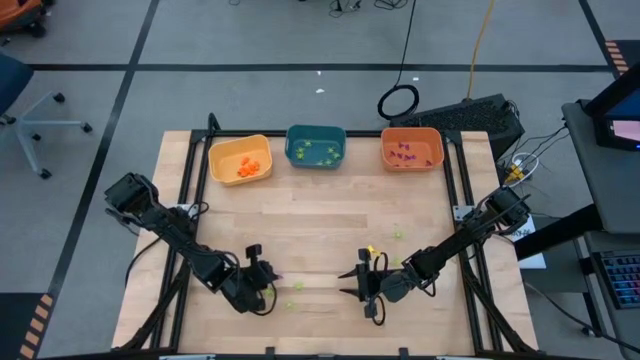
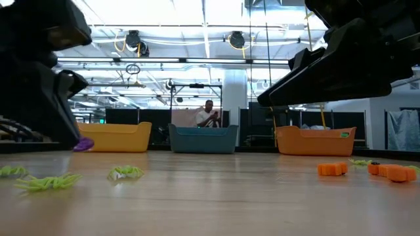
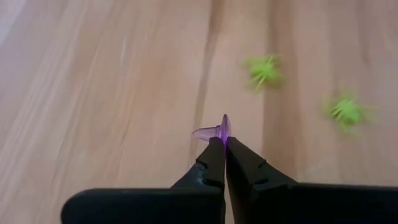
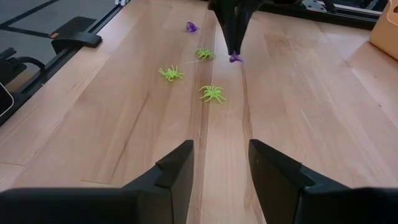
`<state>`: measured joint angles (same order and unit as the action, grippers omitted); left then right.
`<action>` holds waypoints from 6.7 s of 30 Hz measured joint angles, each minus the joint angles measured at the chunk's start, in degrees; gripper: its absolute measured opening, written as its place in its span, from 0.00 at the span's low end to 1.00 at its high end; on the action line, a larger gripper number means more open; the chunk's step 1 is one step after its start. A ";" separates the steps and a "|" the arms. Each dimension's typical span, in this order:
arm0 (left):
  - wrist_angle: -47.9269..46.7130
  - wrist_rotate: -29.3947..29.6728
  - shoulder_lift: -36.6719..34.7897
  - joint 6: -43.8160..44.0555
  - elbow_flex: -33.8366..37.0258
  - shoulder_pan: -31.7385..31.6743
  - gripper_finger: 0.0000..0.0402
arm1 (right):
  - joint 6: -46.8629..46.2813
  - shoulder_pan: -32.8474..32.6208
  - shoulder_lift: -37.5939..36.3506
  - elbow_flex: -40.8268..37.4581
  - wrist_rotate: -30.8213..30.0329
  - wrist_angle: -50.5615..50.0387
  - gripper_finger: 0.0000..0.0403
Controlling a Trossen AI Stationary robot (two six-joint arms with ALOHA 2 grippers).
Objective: Sort Halloween decoration
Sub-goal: Put the violet witch hat toy into the orange bin
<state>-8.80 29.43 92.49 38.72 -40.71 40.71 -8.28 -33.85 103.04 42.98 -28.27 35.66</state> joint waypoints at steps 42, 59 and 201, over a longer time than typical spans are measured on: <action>44.47 -18.55 0.00 -19.58 -0.02 -11.23 0.00 | 28.13 2.40 10.36 8.25 -4.90 20.53 0.48; 44.32 -18.78 0.00 -18.08 -0.02 -11.45 0.00 | 33.25 2.38 10.36 13.75 -4.73 14.91 0.27; 55.85 -3.87 -4.44 -35.94 13.14 -10.97 0.51 | 41.40 10.49 -14.73 8.85 2.32 -19.60 0.00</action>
<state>47.05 25.56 88.05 2.79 -27.57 29.74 33.12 -23.35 88.31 51.83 -25.95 16.06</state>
